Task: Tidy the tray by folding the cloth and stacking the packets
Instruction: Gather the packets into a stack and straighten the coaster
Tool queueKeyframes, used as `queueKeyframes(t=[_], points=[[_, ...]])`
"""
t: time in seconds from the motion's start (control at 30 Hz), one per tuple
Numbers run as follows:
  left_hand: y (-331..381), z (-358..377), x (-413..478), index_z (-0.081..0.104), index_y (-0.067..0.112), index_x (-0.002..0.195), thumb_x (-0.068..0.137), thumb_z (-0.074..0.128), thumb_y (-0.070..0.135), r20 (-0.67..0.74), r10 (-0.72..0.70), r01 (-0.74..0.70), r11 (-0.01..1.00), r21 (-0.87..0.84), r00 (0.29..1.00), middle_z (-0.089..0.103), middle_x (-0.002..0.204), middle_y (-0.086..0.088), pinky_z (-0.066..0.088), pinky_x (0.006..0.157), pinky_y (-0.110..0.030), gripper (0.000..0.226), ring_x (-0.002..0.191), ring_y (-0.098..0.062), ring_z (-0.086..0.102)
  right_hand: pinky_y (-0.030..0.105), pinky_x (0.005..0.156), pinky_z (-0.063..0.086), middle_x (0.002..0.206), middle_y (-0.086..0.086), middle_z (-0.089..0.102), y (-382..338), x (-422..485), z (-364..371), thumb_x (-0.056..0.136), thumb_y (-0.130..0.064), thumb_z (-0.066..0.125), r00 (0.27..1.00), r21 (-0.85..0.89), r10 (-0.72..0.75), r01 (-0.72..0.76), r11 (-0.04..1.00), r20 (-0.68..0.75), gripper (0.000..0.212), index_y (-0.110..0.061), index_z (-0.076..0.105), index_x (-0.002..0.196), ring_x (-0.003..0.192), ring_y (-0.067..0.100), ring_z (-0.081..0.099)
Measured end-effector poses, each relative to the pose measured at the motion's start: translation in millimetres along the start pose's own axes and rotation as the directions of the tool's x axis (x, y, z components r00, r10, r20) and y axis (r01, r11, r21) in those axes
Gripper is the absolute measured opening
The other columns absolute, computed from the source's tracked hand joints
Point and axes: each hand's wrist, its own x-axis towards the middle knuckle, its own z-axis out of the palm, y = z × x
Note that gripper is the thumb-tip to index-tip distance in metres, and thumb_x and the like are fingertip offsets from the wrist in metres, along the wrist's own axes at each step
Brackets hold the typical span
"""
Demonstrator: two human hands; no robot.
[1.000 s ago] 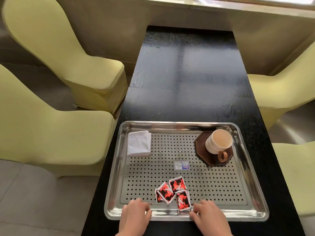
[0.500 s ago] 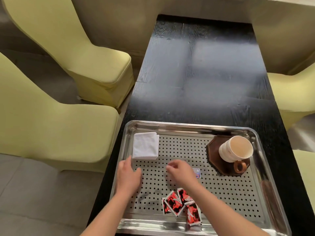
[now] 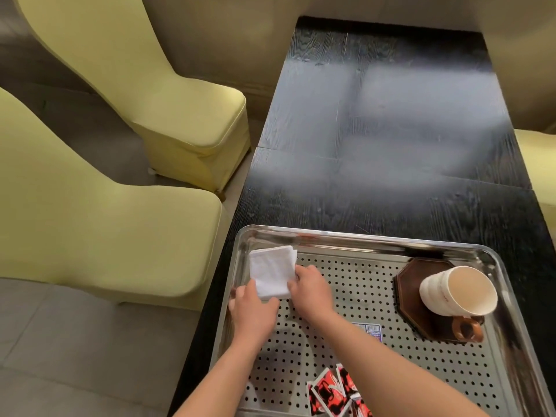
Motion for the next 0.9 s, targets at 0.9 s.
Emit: queueKeyframes(t=[0.9], points=[[-3.7, 0.5, -0.5, 0.027, 0.023, 0.151, 0.094, 0.052, 0.028, 0.028, 0.305, -0.29, 0.868, 0.403, 0.952, 0.006, 0.163, -0.008, 0.02, 0.121, -0.042, 0.063, 0.152, -0.024, 0.003, 0.052, 0.078, 0.059, 0.089, 0.006, 0.069, 5.0, 13.2, -3.7, 0.089, -0.024, 0.066, 0.999, 0.479, 0.027, -0.046, 0.877, 0.045, 0.013, -0.025, 0.069, 0.101, 0.086, 0.032, 0.067]])
